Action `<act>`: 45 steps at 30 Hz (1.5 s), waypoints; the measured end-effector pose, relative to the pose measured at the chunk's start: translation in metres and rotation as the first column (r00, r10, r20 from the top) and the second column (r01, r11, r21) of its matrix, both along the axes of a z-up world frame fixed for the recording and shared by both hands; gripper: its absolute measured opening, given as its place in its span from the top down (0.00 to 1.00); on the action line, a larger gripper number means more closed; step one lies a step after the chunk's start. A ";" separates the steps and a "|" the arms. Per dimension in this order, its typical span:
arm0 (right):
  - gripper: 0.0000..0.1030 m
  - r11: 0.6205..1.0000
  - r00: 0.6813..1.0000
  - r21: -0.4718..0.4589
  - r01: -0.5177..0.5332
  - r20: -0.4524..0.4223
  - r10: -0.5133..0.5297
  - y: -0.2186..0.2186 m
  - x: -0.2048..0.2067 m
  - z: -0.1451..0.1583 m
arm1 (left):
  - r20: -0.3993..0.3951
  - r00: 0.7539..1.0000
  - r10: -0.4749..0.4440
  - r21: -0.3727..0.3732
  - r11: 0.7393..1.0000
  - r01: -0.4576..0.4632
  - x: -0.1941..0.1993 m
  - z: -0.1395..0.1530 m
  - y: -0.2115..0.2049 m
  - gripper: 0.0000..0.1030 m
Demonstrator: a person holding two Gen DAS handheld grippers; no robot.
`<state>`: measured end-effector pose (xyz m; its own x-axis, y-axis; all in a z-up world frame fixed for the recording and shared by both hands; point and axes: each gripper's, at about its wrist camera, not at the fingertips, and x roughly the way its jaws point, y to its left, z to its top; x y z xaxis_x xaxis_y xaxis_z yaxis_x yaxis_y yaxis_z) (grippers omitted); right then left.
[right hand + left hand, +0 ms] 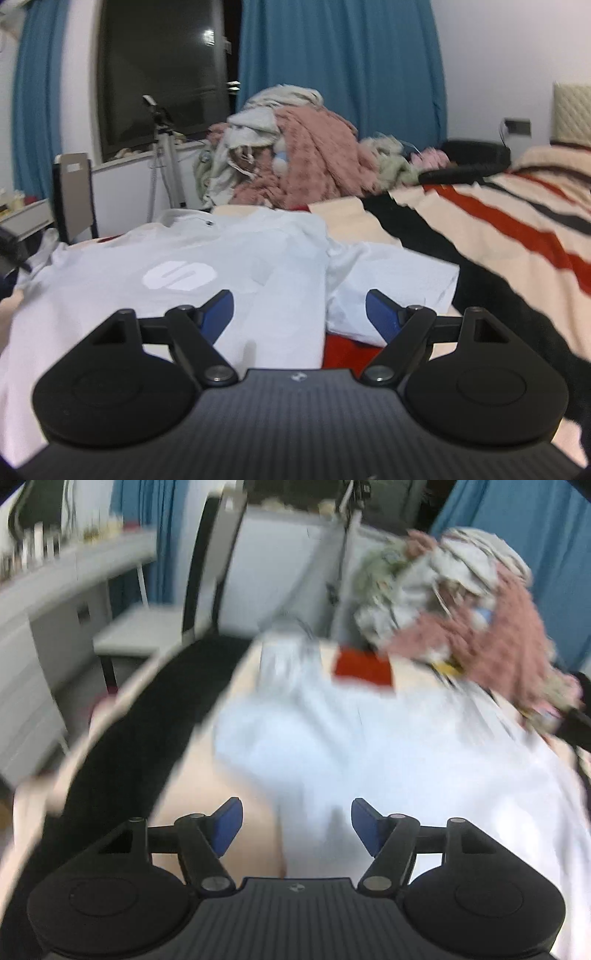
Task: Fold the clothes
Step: 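Pull the hem with the left gripper to straighten the T-shirt, then release, then press the open left gripper along the T-shirt body to smooth it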
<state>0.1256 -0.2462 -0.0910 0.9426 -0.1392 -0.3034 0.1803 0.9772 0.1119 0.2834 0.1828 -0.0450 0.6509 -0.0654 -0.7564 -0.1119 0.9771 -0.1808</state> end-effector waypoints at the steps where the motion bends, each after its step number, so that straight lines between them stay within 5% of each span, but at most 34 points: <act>1: 0.23 1.000 1.000 0.005 -0.014 0.009 0.014 0.002 -0.005 0.004 | -0.021 1.000 -0.017 -0.018 1.000 0.016 -0.023 -0.001 0.003 0.35; 9: 0.23 0.993 0.994 0.053 -0.108 0.012 0.108 0.010 -0.063 0.040 | -0.045 0.999 -0.003 -0.071 0.997 0.000 -0.156 0.012 0.009 0.35; 16: 0.23 0.990 0.994 0.085 -0.108 -0.016 0.110 0.003 -0.110 0.093 | -0.038 0.999 -0.024 -0.134 0.991 0.019 -0.194 0.044 0.012 0.23; 20: 0.23 0.978 0.993 0.190 -0.089 -0.063 0.102 -0.011 -0.114 0.144 | -0.042 0.999 -0.032 -0.190 0.981 0.024 -0.213 0.046 0.014 0.23; 23: 0.23 0.958 0.991 0.259 -0.122 -0.023 0.133 -0.021 -0.120 0.179 | -0.117 0.992 -0.036 -0.259 0.966 0.004 -0.216 0.014 0.012 0.23; 25: 0.22 0.966 0.990 0.217 -0.142 0.022 0.140 -0.024 -0.125 0.187 | -0.188 0.979 -0.074 -0.308 0.951 0.013 -0.212 -0.020 0.008 0.23; 29: 0.22 0.996 0.993 0.026 -0.091 0.082 0.089 -0.026 -0.128 0.166 | -0.267 0.958 -0.108 -0.427 0.904 -0.017 -0.221 -0.075 0.004 0.23; 33: 0.22 0.997 0.998 0.036 -0.064 0.031 0.063 -0.035 -0.113 0.128 | -0.222 0.960 -0.170 -0.425 0.903 0.062 -0.225 -0.076 -0.002 0.22; 37: 0.23 0.998 0.999 0.045 -0.036 -0.020 0.037 -0.045 -0.098 0.091 | -0.224 0.950 -0.217 -0.409 0.906 0.110 -0.224 -0.072 -0.004 0.28; 39: 0.23 0.999 0.999 0.049 -0.022 -0.046 0.024 -0.049 -0.090 0.072 | -0.225 0.944 -0.240 -0.400 0.906 0.135 -0.224 -0.069 -0.005 0.40; 42: 0.23 0.998 0.998 0.058 -0.022 -0.053 0.025 -0.049 -0.084 0.064 | -0.227 0.935 -0.274 -0.388 0.906 0.171 -0.223 -0.066 -0.006 0.67; 44: 0.22 0.999 0.998 0.051 -0.015 -0.053 0.018 -0.047 -0.085 0.061 | -0.229 0.927 -0.296 -0.380 0.904 0.195 -0.222 -0.064 -0.007 0.94; 45: 0.23 0.999 0.998 0.047 -0.012 -0.053 0.015 -0.046 -0.086 0.060 | -0.230 0.923 -0.308 -0.376 0.903 0.207 -0.222 -0.063 -0.007 0.96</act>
